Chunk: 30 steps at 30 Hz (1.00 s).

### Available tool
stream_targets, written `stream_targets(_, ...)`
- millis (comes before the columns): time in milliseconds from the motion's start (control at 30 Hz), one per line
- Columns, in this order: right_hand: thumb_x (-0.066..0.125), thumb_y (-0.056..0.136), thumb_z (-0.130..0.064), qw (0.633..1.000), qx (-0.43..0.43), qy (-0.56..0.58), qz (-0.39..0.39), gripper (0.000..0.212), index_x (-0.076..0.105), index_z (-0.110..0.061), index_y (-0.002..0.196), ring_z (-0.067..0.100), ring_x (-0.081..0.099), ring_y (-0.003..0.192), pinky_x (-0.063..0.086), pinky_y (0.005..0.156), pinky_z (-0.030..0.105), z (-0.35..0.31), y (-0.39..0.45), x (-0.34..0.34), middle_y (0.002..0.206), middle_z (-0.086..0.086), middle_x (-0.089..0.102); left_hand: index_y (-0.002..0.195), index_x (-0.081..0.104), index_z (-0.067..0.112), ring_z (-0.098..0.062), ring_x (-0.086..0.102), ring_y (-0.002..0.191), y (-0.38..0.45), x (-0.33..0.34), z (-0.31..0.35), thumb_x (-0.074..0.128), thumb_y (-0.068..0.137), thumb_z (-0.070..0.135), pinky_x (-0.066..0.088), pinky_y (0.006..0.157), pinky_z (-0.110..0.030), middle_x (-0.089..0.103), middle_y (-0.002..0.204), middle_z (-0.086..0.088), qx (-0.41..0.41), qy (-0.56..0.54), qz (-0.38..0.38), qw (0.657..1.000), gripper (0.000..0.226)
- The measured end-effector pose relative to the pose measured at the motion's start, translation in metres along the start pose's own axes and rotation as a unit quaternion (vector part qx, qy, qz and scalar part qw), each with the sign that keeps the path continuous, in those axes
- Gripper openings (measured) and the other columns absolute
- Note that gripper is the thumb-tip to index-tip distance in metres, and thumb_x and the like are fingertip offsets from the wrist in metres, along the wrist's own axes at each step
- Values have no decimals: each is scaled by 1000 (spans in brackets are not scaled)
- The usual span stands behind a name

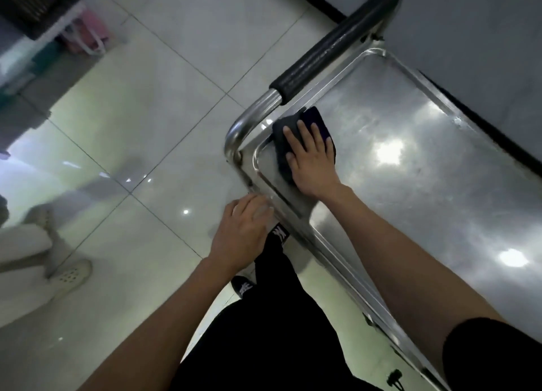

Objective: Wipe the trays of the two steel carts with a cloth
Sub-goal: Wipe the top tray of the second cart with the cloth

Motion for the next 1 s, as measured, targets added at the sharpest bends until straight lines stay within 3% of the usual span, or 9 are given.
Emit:
stream_targets(167,20,102,-44,999,-25,12,-24,56,7,-41,156,20,-8,153,-8,120,48,-45,-36,27,167,-6,0,107,74,13,-31,57,117,-38,-7,-2,52,85,13,48,89,-44,66,117,-7,-60,-16,31,998,31)
stream_targets(367,24,104,-43,996,-67,26,-46,53,12,-45,156,15,-6,153,-6,121,46,-42,-59,24,167,-11,4,110,73,13,-27,55,116,-36,-9,-5,66,85,10,48,88,-43,65,117,-5,-80,-15,30,996,26)
stream_targets(600,25,104,-44,997,-72,20,-19,53,15,-45,156,15,-4,153,-2,122,46,-14,-23,8,167,-10,5,111,72,15,-23,54,114,16,-7,1,49,90,18,47,90,-40,65,115,-2,-50,-32,19,998,32)
stream_targets(833,22,104,-47,999,-29,23,-1,53,11,-46,156,16,-4,154,-1,122,46,51,49,-38,167,-10,3,109,71,13,-30,57,116,93,-2,16,50,90,24,48,92,-47,63,120,-6,13,-33,-1,999,30)
stream_targets(900,24,103,-47,999,0,30,18,53,13,-46,155,17,-2,154,1,121,46,78,70,-53,167,-9,5,115,68,17,-32,51,126,122,4,23,58,87,27,44,100,-53,58,132,-10,18,-18,-26,999,32)
stream_targets(1000,25,103,-48,997,54,42,44,53,15,-46,155,19,1,154,4,121,48,125,108,-73,167,-7,7,137,49,30,-32,23,146,157,19,33,55,88,53,18,116,-65,32,153,-9,3,6,-125,992,55)
Point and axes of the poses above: each hand's wrist, its own y-axis towards the middle knuckle, its own x-axis out of the palm, z = x × y, the point moved 3 cm from there along y, towards the middle knuckle
